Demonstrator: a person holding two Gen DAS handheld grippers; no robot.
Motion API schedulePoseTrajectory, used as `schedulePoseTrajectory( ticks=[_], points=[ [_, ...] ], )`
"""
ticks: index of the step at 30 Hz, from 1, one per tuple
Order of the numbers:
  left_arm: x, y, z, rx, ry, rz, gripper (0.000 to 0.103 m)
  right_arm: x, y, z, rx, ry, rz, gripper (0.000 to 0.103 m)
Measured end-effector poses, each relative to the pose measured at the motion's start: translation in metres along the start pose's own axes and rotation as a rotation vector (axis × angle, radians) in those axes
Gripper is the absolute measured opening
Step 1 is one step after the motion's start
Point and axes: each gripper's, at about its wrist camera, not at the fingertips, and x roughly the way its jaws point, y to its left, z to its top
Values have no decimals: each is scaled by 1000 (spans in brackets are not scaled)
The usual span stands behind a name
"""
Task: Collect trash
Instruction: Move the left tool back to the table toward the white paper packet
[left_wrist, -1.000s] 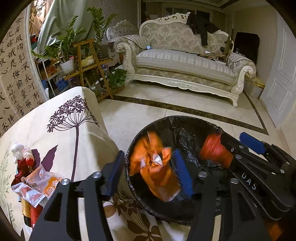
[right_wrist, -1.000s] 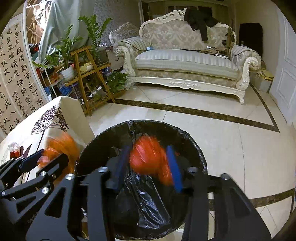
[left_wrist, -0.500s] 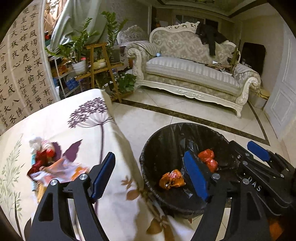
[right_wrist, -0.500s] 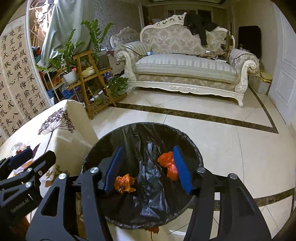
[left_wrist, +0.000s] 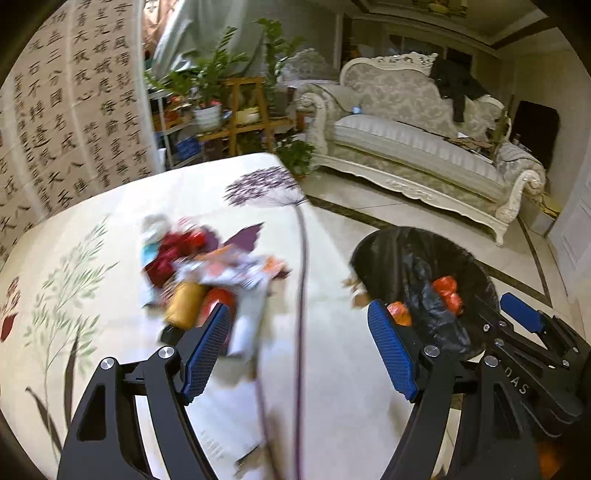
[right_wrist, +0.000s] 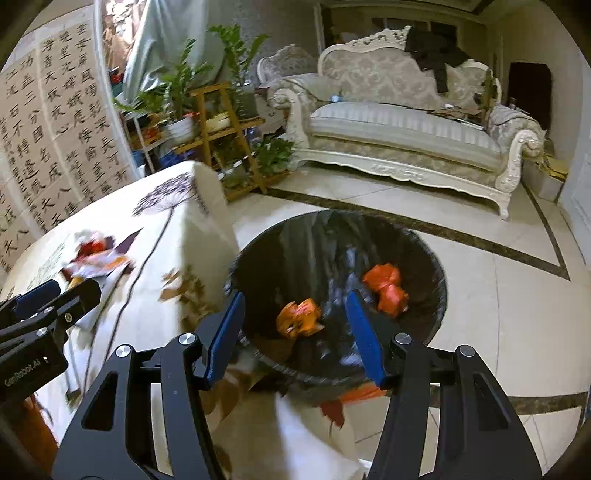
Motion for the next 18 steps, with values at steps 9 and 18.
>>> schedulePoseTrajectory(
  ticks=[9, 18],
  points=[
    [-9, 29, -39, -34, 43, 49, 75, -17, 36, -23, -46, 11, 53, 57],
    [-8, 54, -67, -59, 97, 90, 75, -27, 51, -30, -69, 10, 78, 57]
  ],
)
